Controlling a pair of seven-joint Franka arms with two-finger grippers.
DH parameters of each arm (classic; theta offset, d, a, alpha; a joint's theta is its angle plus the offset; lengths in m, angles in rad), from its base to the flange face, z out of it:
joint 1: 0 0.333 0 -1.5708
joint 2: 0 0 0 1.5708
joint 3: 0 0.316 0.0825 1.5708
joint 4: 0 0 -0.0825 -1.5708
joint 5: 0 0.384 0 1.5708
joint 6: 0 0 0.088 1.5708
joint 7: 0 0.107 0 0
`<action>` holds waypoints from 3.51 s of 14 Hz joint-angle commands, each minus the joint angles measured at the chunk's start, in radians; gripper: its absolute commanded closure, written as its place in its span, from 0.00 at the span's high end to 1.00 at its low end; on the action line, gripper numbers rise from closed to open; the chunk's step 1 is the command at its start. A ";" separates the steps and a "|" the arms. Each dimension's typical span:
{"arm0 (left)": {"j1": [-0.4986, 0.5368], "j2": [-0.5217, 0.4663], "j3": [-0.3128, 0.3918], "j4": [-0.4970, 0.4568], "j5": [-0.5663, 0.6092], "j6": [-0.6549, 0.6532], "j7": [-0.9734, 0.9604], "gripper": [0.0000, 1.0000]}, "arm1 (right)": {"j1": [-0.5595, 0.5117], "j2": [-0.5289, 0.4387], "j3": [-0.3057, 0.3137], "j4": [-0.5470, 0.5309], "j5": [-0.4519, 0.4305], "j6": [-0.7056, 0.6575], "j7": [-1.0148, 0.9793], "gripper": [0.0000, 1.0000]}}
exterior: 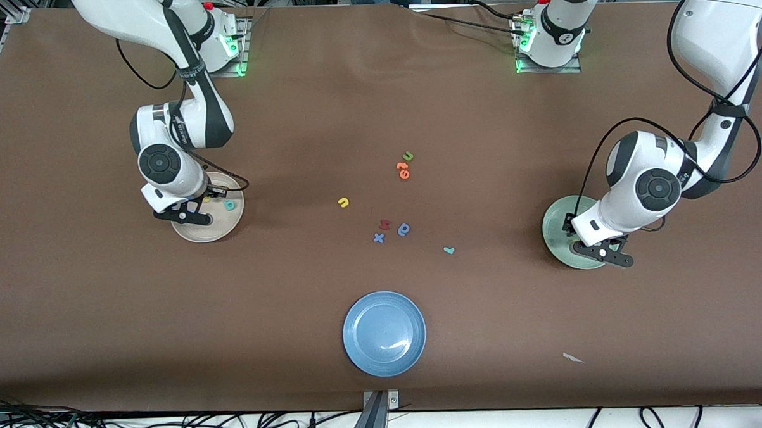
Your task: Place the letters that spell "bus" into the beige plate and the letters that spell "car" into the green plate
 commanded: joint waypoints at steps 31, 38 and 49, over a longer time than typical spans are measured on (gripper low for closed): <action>-0.549 0.362 0.097 0.462 -0.138 -0.017 -1.502 0.67 | 0.318 0.349 0.144 0.512 0.297 0.066 0.986 0.53; -0.560 0.359 0.097 0.464 -0.138 -0.018 -1.519 0.54 | 0.312 0.341 0.140 0.517 0.297 0.057 0.960 0.02; -0.558 0.354 0.097 0.462 -0.127 -0.027 -1.518 0.24 | 0.310 0.214 -0.217 0.429 0.285 -0.313 0.331 0.03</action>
